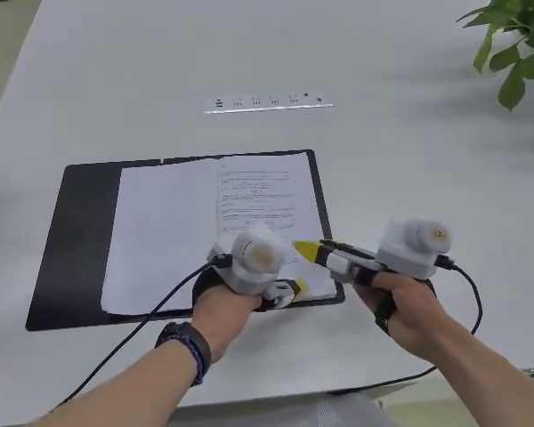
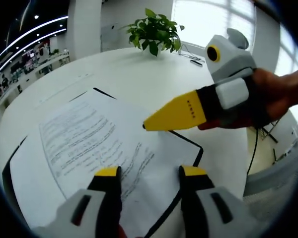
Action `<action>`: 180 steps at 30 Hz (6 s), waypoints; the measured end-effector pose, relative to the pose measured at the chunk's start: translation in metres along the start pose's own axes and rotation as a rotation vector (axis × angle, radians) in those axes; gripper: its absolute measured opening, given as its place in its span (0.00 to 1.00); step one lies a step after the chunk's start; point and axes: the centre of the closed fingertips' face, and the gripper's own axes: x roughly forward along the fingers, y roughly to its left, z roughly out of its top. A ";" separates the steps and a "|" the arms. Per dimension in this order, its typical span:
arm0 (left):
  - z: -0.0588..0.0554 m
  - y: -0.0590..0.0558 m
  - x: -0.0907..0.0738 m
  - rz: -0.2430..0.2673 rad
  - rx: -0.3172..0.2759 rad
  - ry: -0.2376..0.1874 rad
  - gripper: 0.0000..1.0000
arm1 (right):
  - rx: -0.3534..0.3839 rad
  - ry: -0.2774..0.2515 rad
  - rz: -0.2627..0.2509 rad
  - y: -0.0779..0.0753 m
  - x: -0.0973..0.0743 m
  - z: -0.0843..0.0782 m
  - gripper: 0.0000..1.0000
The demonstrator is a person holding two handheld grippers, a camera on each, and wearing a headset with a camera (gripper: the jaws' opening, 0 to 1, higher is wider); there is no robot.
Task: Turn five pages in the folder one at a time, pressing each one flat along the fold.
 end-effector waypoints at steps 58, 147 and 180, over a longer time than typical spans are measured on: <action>-0.022 0.056 -0.170 0.213 -0.098 -0.176 0.62 | 0.031 -0.089 0.154 0.122 0.059 0.016 0.00; -0.105 0.146 -0.278 0.365 -0.292 -0.243 0.64 | 0.150 0.205 0.180 0.183 0.212 -0.103 0.00; -0.145 0.142 -0.276 0.300 -0.328 -0.169 0.58 | 0.034 0.292 0.181 0.195 0.195 -0.136 0.39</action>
